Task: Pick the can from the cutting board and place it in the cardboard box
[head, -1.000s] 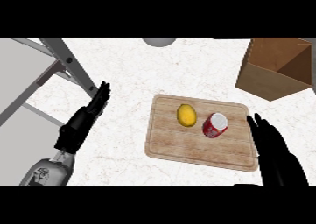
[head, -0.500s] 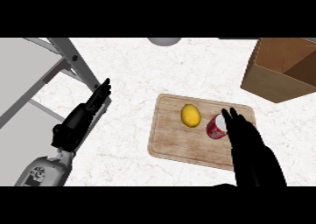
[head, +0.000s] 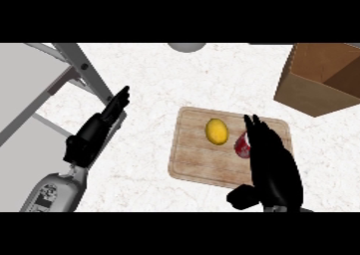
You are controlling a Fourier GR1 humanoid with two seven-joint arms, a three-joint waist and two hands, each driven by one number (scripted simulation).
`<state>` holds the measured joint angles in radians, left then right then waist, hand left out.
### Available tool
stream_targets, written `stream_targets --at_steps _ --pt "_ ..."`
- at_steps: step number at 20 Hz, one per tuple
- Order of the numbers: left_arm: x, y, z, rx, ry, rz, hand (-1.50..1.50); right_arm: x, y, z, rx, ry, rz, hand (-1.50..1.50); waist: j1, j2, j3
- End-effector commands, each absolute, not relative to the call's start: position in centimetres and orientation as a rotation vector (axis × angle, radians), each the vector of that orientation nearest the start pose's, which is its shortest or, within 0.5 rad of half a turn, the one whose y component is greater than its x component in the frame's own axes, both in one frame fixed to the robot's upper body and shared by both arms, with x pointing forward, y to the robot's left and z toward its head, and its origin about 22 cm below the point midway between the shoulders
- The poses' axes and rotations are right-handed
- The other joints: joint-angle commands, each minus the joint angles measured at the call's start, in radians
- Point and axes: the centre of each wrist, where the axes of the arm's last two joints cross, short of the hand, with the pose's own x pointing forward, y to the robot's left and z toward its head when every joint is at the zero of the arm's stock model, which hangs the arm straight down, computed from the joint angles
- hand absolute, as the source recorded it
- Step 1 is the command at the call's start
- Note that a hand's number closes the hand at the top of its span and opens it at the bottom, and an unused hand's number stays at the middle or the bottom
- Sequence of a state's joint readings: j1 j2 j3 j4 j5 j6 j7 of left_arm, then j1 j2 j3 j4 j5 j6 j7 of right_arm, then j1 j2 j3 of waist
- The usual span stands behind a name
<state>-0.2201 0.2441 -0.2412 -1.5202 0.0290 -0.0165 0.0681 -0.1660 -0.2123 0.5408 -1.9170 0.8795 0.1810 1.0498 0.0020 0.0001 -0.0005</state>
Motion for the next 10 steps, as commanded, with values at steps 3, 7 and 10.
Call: stream_targets --at_steps 3,7,10 --pt "27.8 19.3 5.1 -0.041 -1.601 -0.464 0.00 24.1 -13.1 7.4 -0.906 -0.915 0.830 -1.50 0.002 0.000 0.001" --pt "28.8 22.4 5.8 -0.023 -1.593 -0.449 0.00 23.9 -14.8 6.9 -0.929 -0.970 0.805 -1.50 -0.002 0.000 0.001" --pt "26.9 20.4 4.8 -0.043 -1.604 -0.452 0.00 24.6 -12.6 6.7 -0.943 -0.992 0.826 -1.50 0.000 -0.001 0.000"
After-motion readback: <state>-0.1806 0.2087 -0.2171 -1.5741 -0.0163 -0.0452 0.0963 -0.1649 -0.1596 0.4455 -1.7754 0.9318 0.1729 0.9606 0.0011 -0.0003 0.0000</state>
